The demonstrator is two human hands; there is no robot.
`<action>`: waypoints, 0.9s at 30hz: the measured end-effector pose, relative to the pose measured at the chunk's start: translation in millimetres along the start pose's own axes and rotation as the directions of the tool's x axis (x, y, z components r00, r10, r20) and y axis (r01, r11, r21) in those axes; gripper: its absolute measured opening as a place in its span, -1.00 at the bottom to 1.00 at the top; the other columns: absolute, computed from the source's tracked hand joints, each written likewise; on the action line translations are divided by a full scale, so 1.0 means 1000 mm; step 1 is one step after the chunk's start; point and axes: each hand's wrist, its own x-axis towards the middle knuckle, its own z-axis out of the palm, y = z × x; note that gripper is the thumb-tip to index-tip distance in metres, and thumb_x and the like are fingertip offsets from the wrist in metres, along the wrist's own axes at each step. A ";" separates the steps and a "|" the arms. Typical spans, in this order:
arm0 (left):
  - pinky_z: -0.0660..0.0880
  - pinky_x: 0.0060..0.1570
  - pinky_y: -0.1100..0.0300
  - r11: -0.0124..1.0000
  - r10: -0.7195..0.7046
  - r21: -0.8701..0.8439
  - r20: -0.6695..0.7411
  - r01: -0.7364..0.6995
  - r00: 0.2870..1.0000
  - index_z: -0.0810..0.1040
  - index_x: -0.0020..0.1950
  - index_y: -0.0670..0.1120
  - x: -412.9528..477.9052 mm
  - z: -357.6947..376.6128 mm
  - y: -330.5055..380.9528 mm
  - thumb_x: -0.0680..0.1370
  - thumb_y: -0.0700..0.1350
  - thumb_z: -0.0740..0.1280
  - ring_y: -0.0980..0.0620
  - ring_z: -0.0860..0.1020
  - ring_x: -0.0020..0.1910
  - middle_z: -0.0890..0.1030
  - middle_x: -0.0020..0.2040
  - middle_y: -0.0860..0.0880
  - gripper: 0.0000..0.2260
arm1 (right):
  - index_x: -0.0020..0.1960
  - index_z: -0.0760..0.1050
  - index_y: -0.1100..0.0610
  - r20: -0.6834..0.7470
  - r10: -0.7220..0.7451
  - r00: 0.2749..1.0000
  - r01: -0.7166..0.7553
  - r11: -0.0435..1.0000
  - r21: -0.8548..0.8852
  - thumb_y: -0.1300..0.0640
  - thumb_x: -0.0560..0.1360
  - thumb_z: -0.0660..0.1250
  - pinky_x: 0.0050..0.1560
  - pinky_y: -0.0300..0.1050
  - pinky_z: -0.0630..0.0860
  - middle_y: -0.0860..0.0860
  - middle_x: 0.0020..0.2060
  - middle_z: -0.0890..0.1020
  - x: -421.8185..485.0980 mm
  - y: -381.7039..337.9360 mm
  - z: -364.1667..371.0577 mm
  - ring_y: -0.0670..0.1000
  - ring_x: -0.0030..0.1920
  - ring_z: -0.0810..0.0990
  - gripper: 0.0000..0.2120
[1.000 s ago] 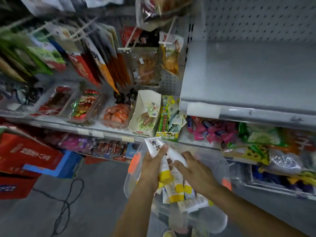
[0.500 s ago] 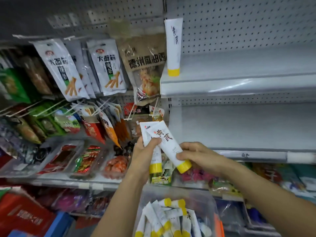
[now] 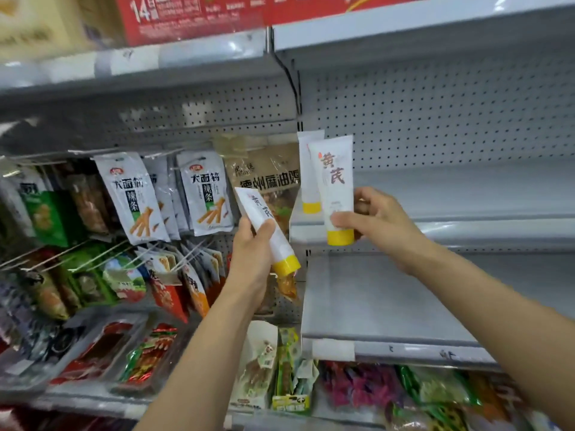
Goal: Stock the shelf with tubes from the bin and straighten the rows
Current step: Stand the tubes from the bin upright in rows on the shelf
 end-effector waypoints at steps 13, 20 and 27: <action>0.55 0.17 -0.10 0.983 0.179 0.058 -0.035 -0.177 0.983 0.31 0.43 0.06 0.046 0.039 0.017 0.52 -0.10 0.42 0.04 0.56 0.09 0.53 0.12 0.04 -0.47 | 0.07 0.39 0.11 -0.156 0.032 0.987 -0.094 0.909 -0.405 0.18 0.33 0.54 0.08 0.17 0.59 0.07 0.03 0.61 0.129 0.033 -0.041 0.13 0.04 0.62 -0.58; 0.52 -0.01 0.28 0.977 0.210 0.045 -0.048 -0.208 0.976 0.28 0.46 0.05 0.056 0.044 0.011 0.50 -0.12 0.44 0.21 0.53 0.00 0.52 0.12 0.07 -0.42 | 0.15 0.40 0.17 -0.124 -0.004 0.992 -0.058 0.867 -0.495 0.15 0.35 0.53 0.06 0.18 0.58 0.11 0.08 0.61 0.165 0.045 -0.041 0.15 0.08 0.60 -0.54; 0.52 0.04 0.26 0.980 0.196 0.030 -0.055 -0.194 0.979 0.30 0.44 0.04 0.054 0.045 0.010 0.50 -0.11 0.44 0.20 0.53 0.04 0.52 0.11 0.10 -0.44 | 0.23 0.37 0.20 -0.109 0.044 0.993 -0.095 0.848 -0.521 0.15 0.39 0.51 0.12 0.14 0.56 0.13 0.17 0.58 0.173 0.049 -0.042 0.14 0.12 0.58 -0.50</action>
